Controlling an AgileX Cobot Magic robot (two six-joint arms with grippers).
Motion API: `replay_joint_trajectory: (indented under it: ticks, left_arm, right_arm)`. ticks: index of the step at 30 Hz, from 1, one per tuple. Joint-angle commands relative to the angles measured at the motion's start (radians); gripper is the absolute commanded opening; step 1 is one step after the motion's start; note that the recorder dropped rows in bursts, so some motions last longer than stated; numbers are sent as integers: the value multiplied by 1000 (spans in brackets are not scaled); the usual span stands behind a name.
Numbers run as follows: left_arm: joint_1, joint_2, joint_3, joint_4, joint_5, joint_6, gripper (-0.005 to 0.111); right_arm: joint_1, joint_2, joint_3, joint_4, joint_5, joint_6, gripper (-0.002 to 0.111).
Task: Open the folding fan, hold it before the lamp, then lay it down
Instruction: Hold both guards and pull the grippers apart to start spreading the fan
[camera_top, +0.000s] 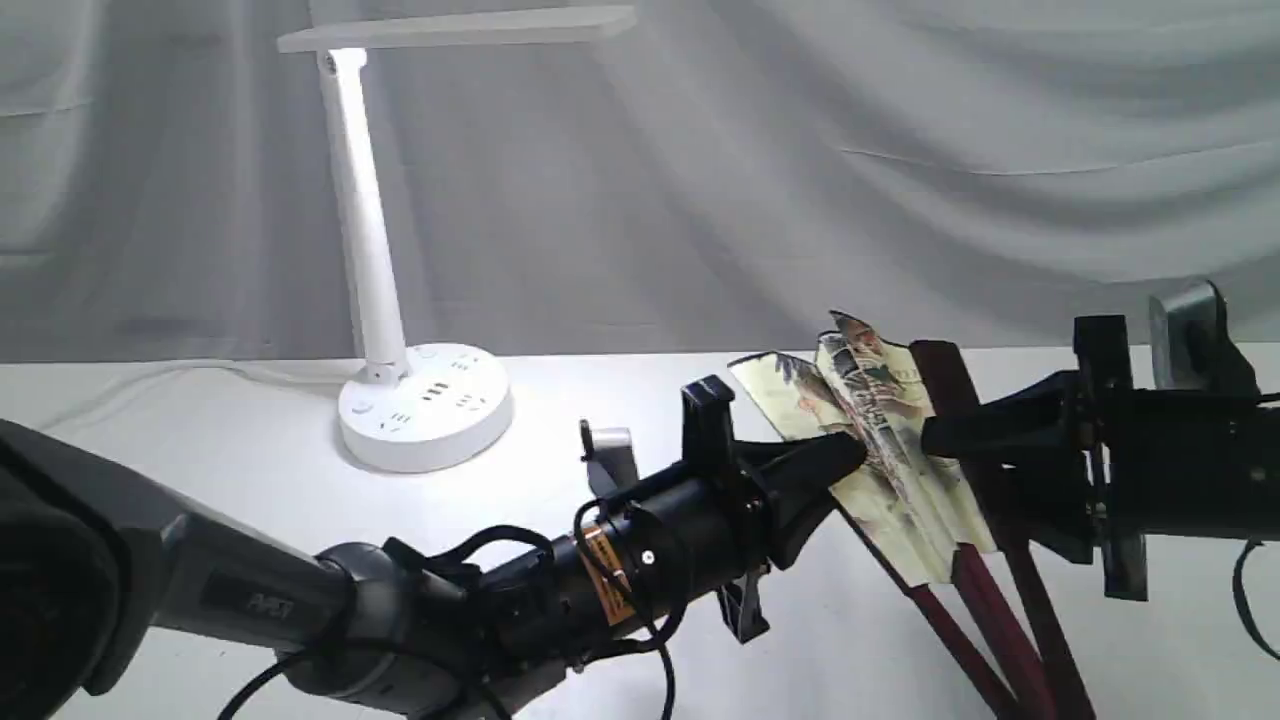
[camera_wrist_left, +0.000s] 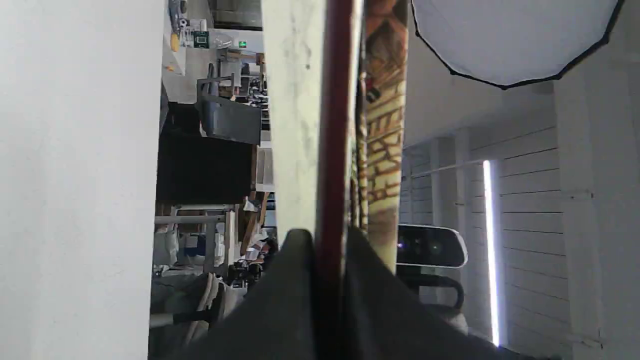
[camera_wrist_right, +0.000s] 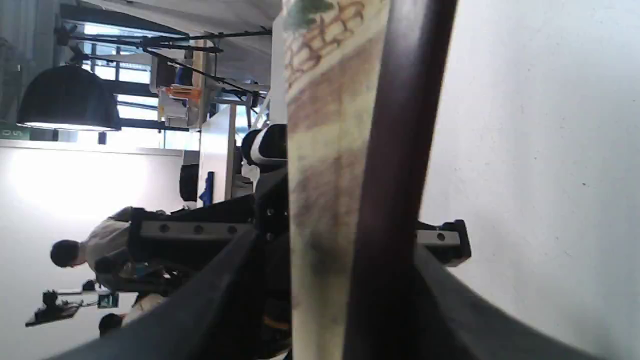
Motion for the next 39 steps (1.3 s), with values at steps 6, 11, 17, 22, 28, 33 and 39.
replay_joint_trajectory:
  ticks: [6,11,17,22,28,33,39]
  left_arm:
    - [15,-1,-1,1,-23,-8,0]
    - [38,-1,-1,3,-14,-8,0]
    - [46,-1,-1,7,26,-8,0]
    - [46,-1,-1,7,33,-8,0]
    - [46,-1,-1,7,45,-8,0]
    - [46,-1,-1,7,47,-8,0]
    - [46,-1,-1,41,72,-10,0]
  right_arm:
    - [2,111,-5,116,8,-39,36]
    - [2,130,-5,134,8,-60,32]
    - [2,130,-5,193,8,-67,32]
    - [2,130,-5,198,8,-102,23]
    - [2,130,-5,193,8,-105,19]
    - [2,130,-5,189,8,-105,28]
    - [15,130,-5,182,8,-105,28]
